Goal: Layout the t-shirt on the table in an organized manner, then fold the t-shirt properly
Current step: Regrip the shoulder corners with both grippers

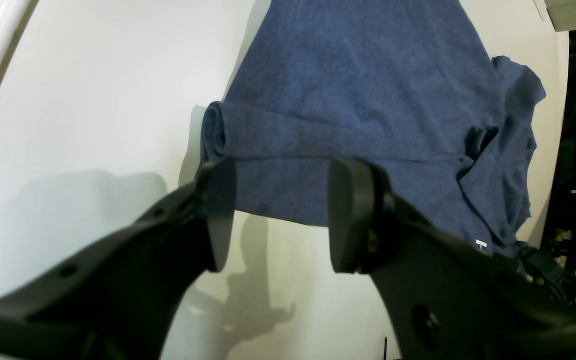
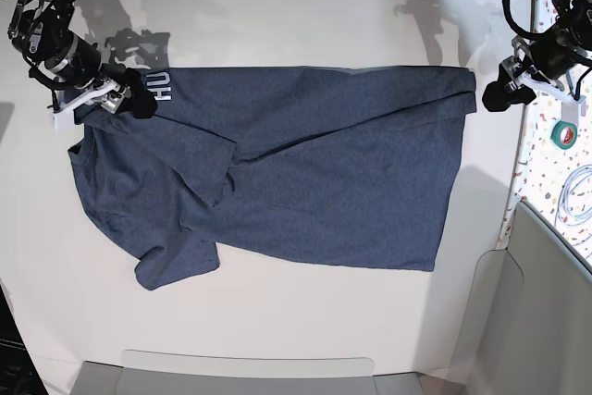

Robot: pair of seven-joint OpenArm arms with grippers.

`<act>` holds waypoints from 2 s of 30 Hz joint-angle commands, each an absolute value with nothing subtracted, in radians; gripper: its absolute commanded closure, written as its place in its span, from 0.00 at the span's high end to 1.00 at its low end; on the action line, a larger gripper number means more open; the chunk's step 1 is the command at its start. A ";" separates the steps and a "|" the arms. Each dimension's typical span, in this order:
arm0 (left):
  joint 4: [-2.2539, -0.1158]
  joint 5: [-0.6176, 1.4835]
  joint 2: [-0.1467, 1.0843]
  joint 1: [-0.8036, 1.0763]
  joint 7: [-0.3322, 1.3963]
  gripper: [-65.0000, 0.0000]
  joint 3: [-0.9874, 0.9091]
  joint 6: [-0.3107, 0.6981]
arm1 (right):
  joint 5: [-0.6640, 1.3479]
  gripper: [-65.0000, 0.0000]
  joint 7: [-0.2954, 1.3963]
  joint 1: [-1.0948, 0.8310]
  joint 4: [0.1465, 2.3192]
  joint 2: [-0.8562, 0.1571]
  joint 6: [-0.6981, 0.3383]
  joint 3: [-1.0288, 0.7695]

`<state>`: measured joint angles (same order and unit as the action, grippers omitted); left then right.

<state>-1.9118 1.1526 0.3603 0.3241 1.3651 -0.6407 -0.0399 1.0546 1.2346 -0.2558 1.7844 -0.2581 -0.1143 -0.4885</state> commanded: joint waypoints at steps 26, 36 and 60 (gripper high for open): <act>-1.925 1.175 0.374 0.321 1.369 0.24 -0.644 -0.041 | 0.832 0.00 1.205 -0.318 1.980 -0.274 -0.116 -0.585; -1.925 1.175 0.372 0.321 1.369 0.24 -0.644 -0.041 | 0.568 0.00 1.194 -0.311 1.980 -0.255 -0.116 -0.608; -1.787 1.171 0.535 0.257 1.299 0.24 -0.176 -0.050 | 0.223 0.00 0.964 -0.303 1.824 -0.236 -0.117 -0.476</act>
<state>-1.7737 1.1469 0.5129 0.2699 1.3014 -0.1673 -0.0486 0.2306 0.9829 -0.3058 1.8042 -0.2180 -0.1154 -0.4683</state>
